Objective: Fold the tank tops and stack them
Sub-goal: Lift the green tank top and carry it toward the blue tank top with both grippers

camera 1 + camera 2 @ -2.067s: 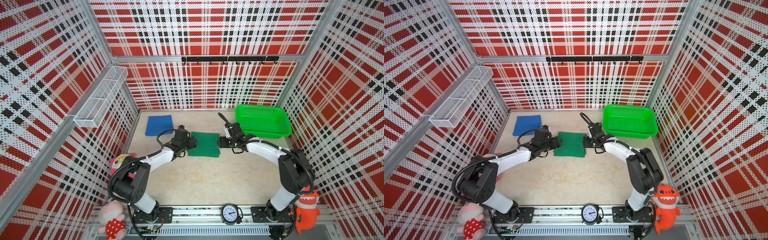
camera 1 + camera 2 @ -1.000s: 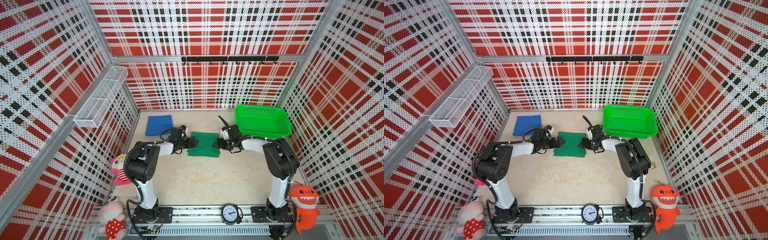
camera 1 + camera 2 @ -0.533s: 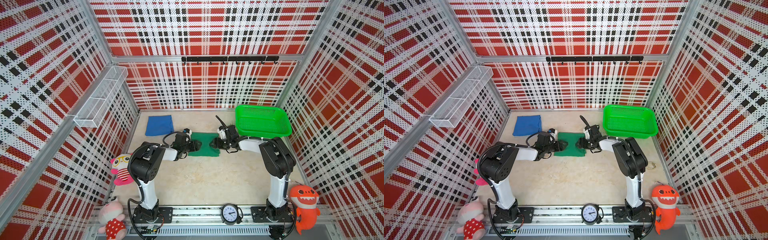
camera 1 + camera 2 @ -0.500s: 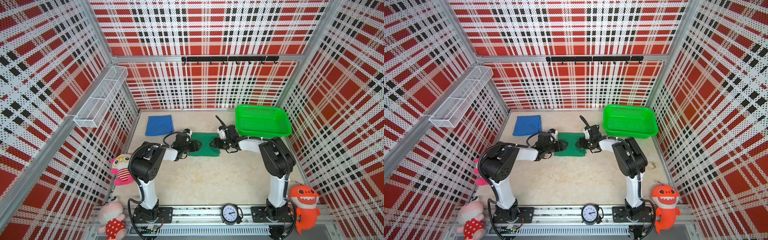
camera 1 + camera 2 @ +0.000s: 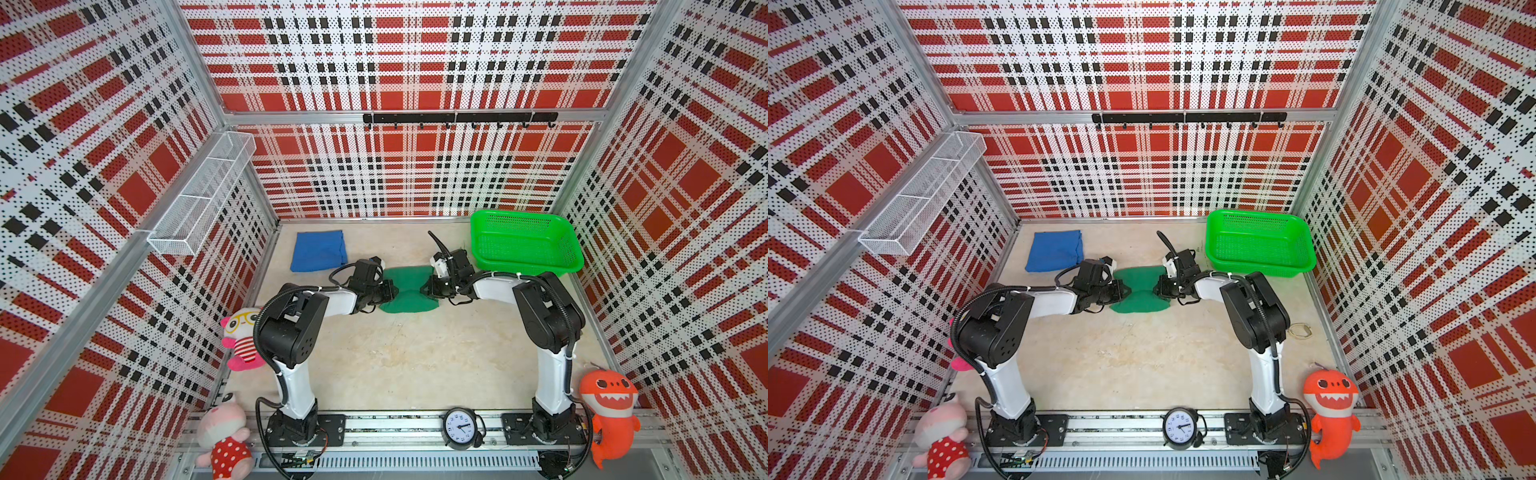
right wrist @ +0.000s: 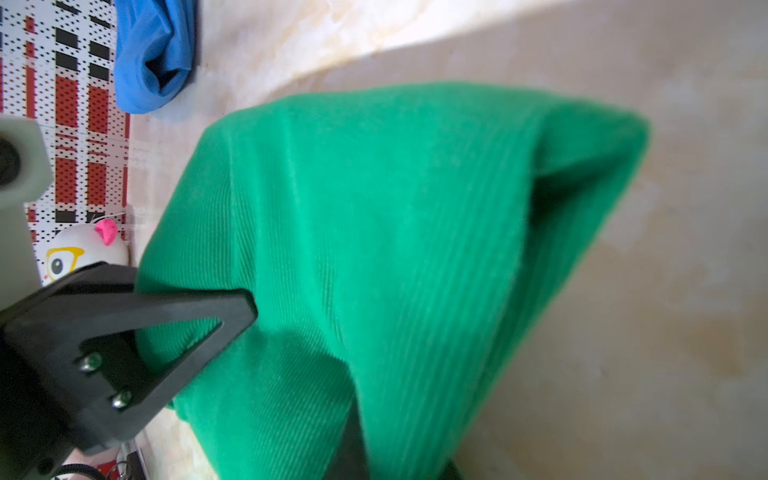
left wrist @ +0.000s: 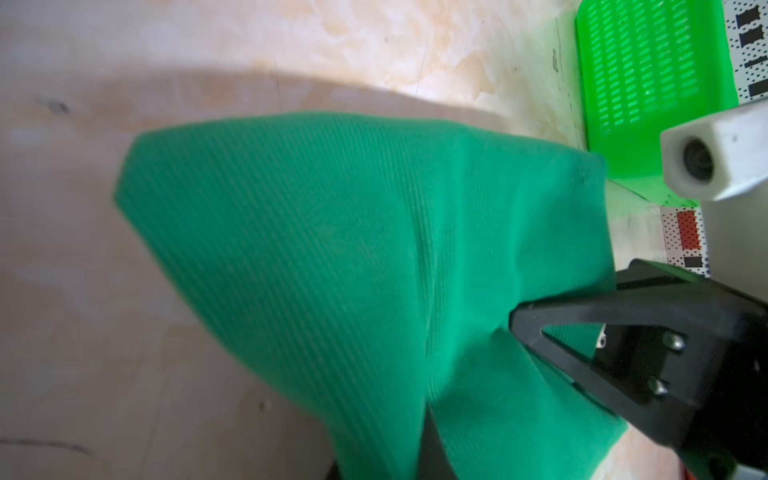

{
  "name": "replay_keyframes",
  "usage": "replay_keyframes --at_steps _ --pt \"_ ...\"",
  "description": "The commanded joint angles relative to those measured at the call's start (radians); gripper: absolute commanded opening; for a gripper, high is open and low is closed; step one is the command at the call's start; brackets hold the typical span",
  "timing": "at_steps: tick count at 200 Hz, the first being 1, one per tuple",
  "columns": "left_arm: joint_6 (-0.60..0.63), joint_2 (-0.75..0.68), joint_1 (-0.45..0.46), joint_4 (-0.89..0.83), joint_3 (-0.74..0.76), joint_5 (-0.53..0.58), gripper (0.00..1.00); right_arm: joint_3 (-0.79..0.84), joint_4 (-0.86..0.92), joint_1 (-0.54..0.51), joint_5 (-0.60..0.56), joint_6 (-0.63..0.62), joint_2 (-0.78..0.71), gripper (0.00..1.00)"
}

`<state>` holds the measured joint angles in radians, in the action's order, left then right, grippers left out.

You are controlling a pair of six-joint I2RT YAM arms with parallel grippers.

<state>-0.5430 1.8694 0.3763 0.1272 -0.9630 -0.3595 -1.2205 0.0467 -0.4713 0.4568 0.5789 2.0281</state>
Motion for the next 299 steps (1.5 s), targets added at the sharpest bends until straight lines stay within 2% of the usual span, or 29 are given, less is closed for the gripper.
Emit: replay_keyframes --at_steps 1,65,72,87,90,110,128,170,204,251,281,299 --pt "0.051 -0.054 -0.027 -0.108 -0.075 -0.006 0.0 -0.039 -0.041 -0.012 0.029 -0.001 0.003 0.0" --pt "0.169 -0.033 -0.106 -0.268 -0.286 0.021 0.0 -0.059 -0.306 -0.03 0.089 0.082 0.045 0.0" --pt "0.215 -0.025 -0.113 -0.296 -0.317 0.036 0.0 -0.064 -0.348 -0.036 0.092 0.098 0.063 0.0" --pt "0.269 -0.008 -0.12 -0.342 -0.376 0.041 0.0 -0.087 -0.427 -0.053 0.077 0.115 0.11 0.0" --pt "0.278 -0.007 -0.154 -0.345 -0.385 0.035 0.0 -0.091 -0.445 -0.058 0.071 0.119 0.119 0.0" --pt "0.336 -0.002 -0.181 -0.375 -0.432 0.025 0.0 -0.132 -0.553 -0.086 0.038 0.136 0.189 0.0" --pt "0.382 0.006 -0.206 -0.41 -0.465 0.06 0.0 -0.181 -0.66 -0.11 0.014 0.155 0.265 0.0" --pt "0.43 0.001 -0.272 -0.433 -0.47 0.06 0.0 -0.347 -0.888 -0.152 0.026 0.304 0.454 0.0" --pt "0.455 -0.006 -0.308 -0.456 -0.494 0.088 0.0 -0.566 -0.896 -0.191 0.027 0.317 0.603 0.0" --pt "0.482 0.014 -0.342 -0.475 -0.531 0.126 0.0 -0.894 -0.918 -0.201 0.007 0.428 0.83 0.0" --pt "0.49 0.022 -0.354 -0.451 -0.545 0.133 0.0 -1.103 -0.841 -0.204 -0.011 0.43 0.937 0.0" --pt "0.497 0.035 -0.354 -0.441 -0.566 0.137 0.0 -1.165 -0.822 -0.204 -0.029 0.431 0.966 0.0"
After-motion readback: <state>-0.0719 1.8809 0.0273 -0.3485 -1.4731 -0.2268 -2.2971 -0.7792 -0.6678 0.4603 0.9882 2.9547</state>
